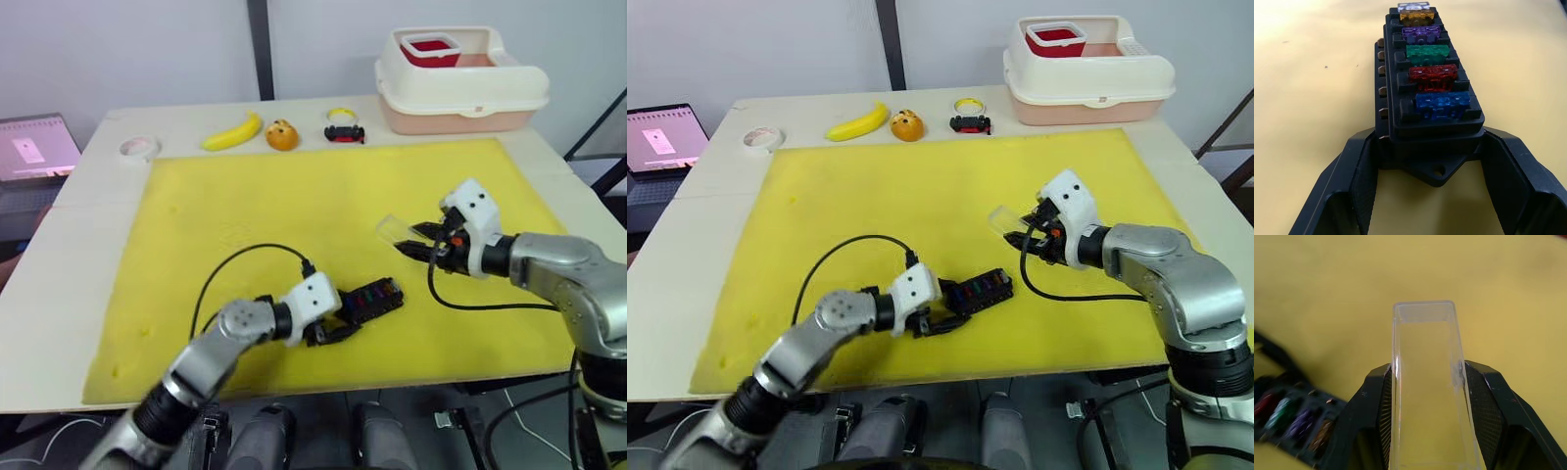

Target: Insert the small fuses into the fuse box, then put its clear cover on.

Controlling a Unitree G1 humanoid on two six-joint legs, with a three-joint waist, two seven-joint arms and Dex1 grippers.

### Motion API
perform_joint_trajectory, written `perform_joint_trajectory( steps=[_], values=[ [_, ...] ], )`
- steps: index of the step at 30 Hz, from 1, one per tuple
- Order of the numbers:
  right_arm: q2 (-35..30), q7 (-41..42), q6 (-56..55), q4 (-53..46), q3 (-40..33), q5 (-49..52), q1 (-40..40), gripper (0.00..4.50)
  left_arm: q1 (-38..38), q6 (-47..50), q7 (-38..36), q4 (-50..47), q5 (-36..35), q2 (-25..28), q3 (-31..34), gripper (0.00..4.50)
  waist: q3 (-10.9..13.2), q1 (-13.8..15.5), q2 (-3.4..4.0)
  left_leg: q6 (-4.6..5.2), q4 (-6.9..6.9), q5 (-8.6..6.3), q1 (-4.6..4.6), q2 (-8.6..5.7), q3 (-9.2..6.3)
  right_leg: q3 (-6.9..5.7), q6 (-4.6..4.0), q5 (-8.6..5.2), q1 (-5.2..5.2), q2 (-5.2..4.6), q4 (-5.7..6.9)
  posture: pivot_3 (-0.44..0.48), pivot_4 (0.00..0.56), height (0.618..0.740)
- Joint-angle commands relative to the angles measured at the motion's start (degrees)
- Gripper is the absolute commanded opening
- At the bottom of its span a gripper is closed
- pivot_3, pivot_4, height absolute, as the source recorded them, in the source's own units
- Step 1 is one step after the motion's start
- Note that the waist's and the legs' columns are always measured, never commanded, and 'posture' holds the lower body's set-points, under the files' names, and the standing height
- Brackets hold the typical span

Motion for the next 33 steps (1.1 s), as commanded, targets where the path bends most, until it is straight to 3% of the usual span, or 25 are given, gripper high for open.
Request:
perform_joint_trajectory(
  steps=[1,7,13,25,33],
  values=[
    [-2.24,6.21,-4.59,-1.36,-1.23,3.05,-1.65,1.65,-5.39,-8.0,-9.96,9.32,-0.82,1.91,1.38,2.54,0.0,-0.01,0.0,0.0,0.0,0.0,0.0,0.0,0.0,0.0,0.0,0.0,0.01,0.0,-0.02,0.0,0.15,0.74],
    [-6.51,16.17,-10.76,0.03,5.01,2.52,-4.79,1.65,-14.72,-19.18,-22.59,26.92,-1.02,-0.08,1.32,2.54,0.01,-0.11,-0.02,-0.05,0.02,0.03,-0.01,-0.01,-0.02,-0.04,0.01,0.0,0.02,-0.01,-0.04,0.0,0.15,0.74],
    [-5.81,18.18,-16.18,1.32,17.1,-5.09,-8.75,1.65,-19.92,-28.13,-25.49,40.02,2.46,-3.62,1.2,2.54,0.02,-0.09,-0.03,-0.07,0.02,0.04,-0.02,0.0,-0.01,-0.05,0.01,0.0,-0.01,-0.01,-0.03,0.0,0.15,0.74],
    [-3.66,16.6,-16.9,3.5,24.29,-12.83,-9.78,1.65,-20.27,-31.85,-25.79,43.2,4.3,-4.99,2.75,2.54,0.02,0.0,-0.03,-0.08,0.12,0.05,-0.05,-0.03,-0.04,-0.05,0.02,0.01,-0.01,-0.02,0.02,0.0,0.15,0.74],
    [-2.82,17.9,-15.76,3.17,23.95,-12.17,-9.81,1.65,-20.78,-32.44,-25.61,44.77,4.64,-5.29,3.19,2.54,0.01,0.01,-0.03,-0.08,0.12,0.05,-0.04,-0.03,-0.05,-0.06,0.03,0.01,0.0,-0.02,0.04,0.0,0.15,0.74]
  ],
)
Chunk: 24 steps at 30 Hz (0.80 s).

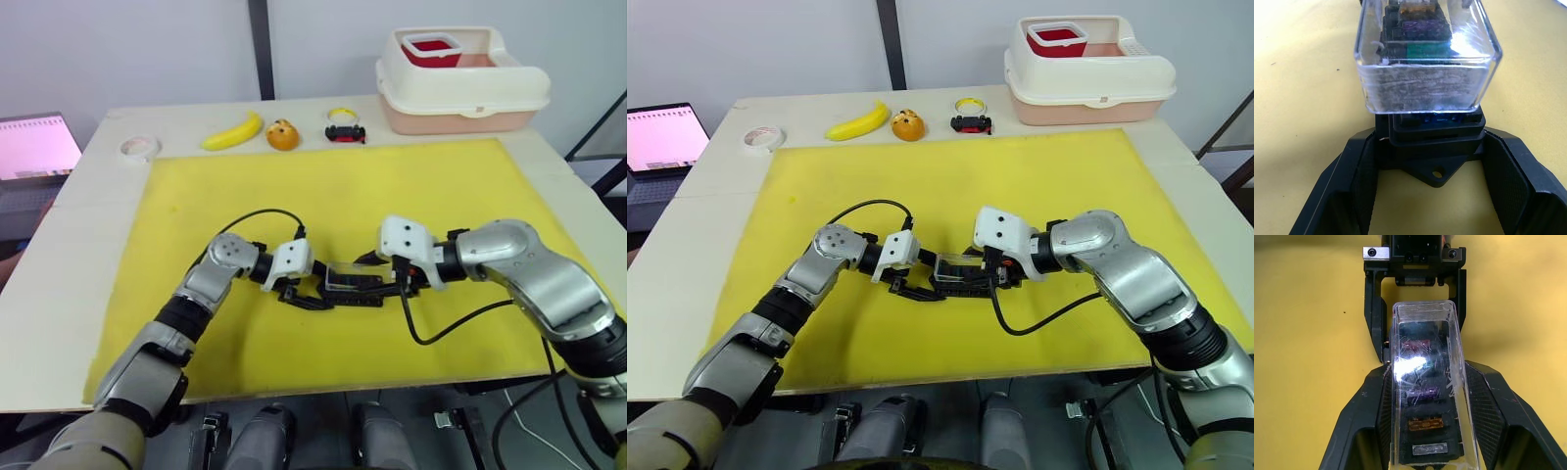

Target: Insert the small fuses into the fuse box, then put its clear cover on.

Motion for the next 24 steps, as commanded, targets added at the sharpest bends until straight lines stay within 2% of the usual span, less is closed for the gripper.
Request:
perform_joint_trajectory(
  steps=[1,24],
  values=[
    [0.06,0.57,0.1,-0.61,-0.5,-0.14,-0.45,1.65,-0.97,-0.34,1.03,1.68,2.23,0.39,1.23,2.54,0.0,0.0,0.0,0.0,0.0,0.0,0.0,0.0,-0.01,0.0,0.0,0.0,0.0,0.0,0.0,0.0,0.15,0.74],
    [1.07,0.59,-0.77,-0.3,0.0,-1.64,1.21,1.65,-1.06,0.47,0.98,1.19,2.26,-0.03,1.18,2.54,0.0,-0.05,0.0,-0.01,0.0,0.0,0.0,0.0,-0.01,0.0,0.01,0.0,0.0,0.01,0.01,0.0,0.15,0.74]
  ],
)
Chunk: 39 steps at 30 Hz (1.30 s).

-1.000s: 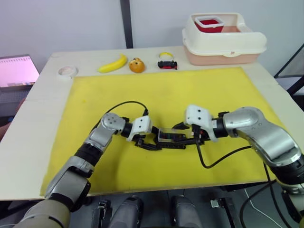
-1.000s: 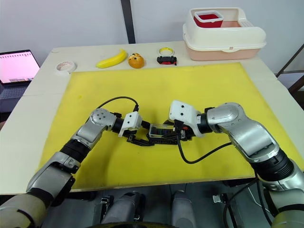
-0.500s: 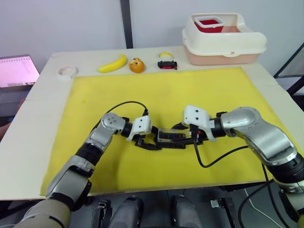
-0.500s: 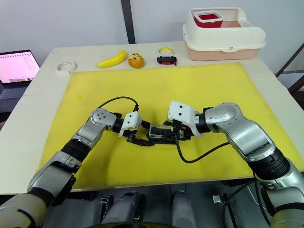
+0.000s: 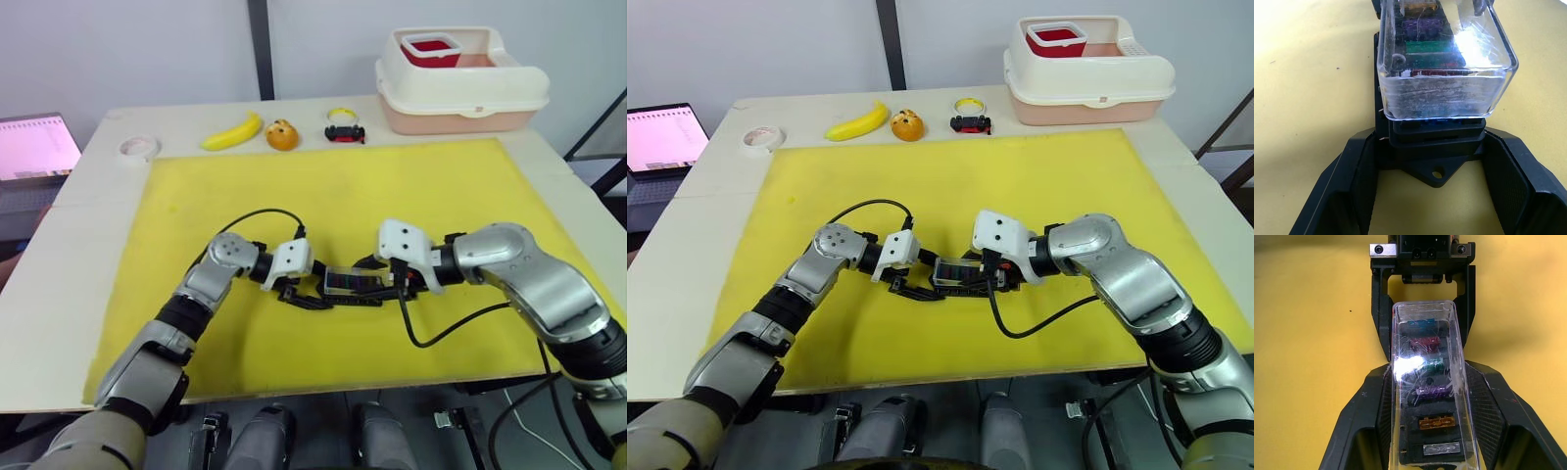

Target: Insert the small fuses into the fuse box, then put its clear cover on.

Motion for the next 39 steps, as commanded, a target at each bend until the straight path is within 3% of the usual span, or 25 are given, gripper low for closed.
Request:
perform_joint_trajectory(
  steps=[1,17,39],
  values=[
    [0.28,0.03,-0.69,-0.24,-0.02,-0.65,0.21,1.65,-0.97,0.43,1.1,0.82,1.99,0.06,1.09,2.54,0.0,0.0,0.0,0.0,0.0,0.0,0.0,0.0,0.0,0.0,0.0,0.0,0.0,0.0,0.0,0.0,0.15,0.74],
    [1.07,1.5,-0.3,-1.02,-2.1,2.02,0.35,1.65,-0.52,1.48,0.84,-0.8,1.78,0.12,1.11,2.54,0.0,0.02,0.0,-0.01,0.0,0.0,0.0,0.0,0.0,0.0,0.0,0.0,0.0,0.0,0.0,0.0,0.15,0.74],
    [-0.22,2.94,-0.66,4.71,2.75,-2.64,-1.22,1.65,-0.11,1.04,0.82,-1.21,2.17,-0.27,1.3,2.54,-0.01,0.13,-0.01,0.0,0.01,0.0,0.0,-0.02,-0.02,-0.01,0.0,0.0,0.02,0.0,-0.01,0.0,0.15,0.74]
  ],
)
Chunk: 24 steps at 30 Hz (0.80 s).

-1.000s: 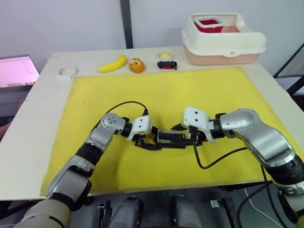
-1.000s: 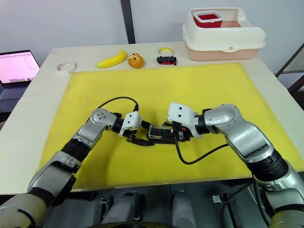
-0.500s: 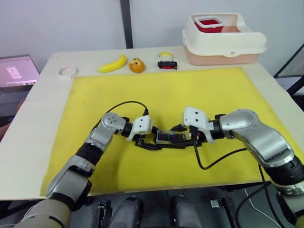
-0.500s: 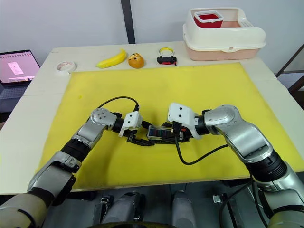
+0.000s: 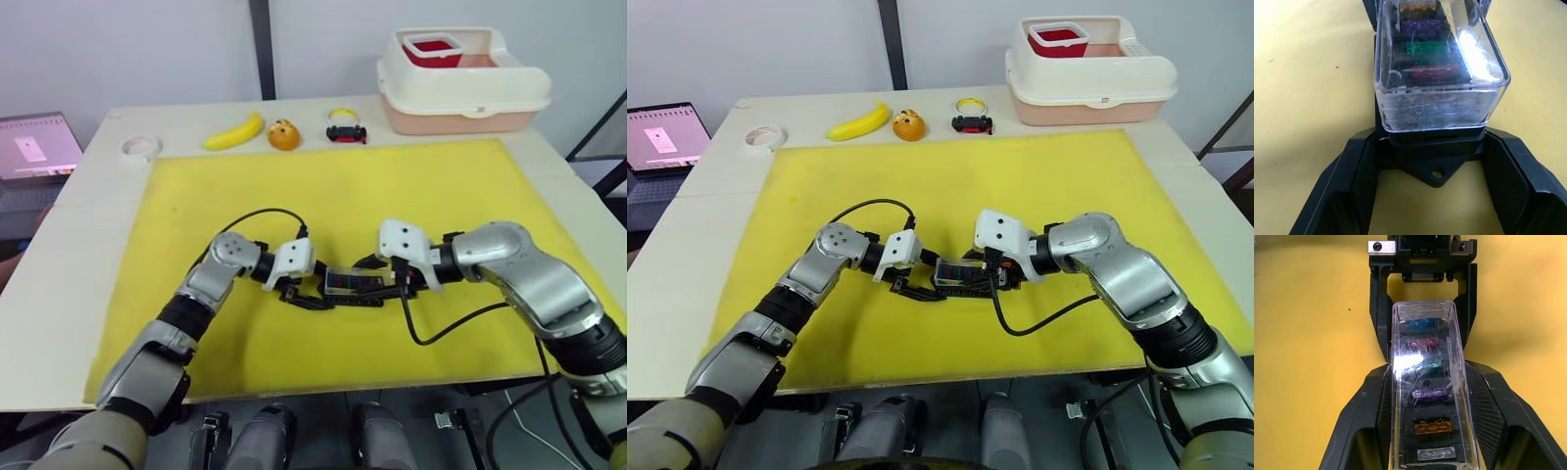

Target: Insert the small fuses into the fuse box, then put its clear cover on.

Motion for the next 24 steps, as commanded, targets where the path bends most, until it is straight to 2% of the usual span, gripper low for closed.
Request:
perform_joint_trajectory(
  steps=[1,13,22,24],
  values=[
    [-0.71,0.52,0.85,1.27,1.9,-2.15,-0.06,1.65,-0.06,-0.09,0.94,-0.44,1.27,0.16,1.12,2.54,0.0,0.01,0.0,0.0,0.0,0.0,0.0,0.0,-0.01,0.0,0.0,0.0,0.0,0.0,0.0,0.0,0.15,0.74],
    [-1.45,-0.56,0.77,-1.31,0.19,-1.94,3.65,1.65,-0.14,0.43,1.47,0.0,1.25,-0.28,1.48,2.54,-0.02,0.12,-0.01,0.0,0.01,0.0,0.0,-0.01,-0.02,0.0,0.0,0.0,0.02,0.0,0.0,0.0,0.15,0.74],
    [-0.45,-1.67,0.21,-0.56,-0.87,-2.04,2.51,1.65,-0.14,0.4,1.25,0.04,1.37,-0.52,1.48,2.54,-0.02,0.12,-0.01,0.0,0.01,0.0,0.0,-0.02,-0.03,0.0,0.0,0.0,0.03,-0.01,0.0,0.0,0.15,0.74],
    [-0.4,-1.66,0.21,-0.87,-1.04,-1.84,2.32,2.69,-0.15,0.43,1.21,-0.01,1.38,-0.56,1.51,2.54,-0.02,0.12,-0.01,0.0,0.01,0.0,0.0,-0.02,-0.03,0.0,0.0,0.0,0.03,0.0,0.0,0.0,0.15,0.74]
  ],
)
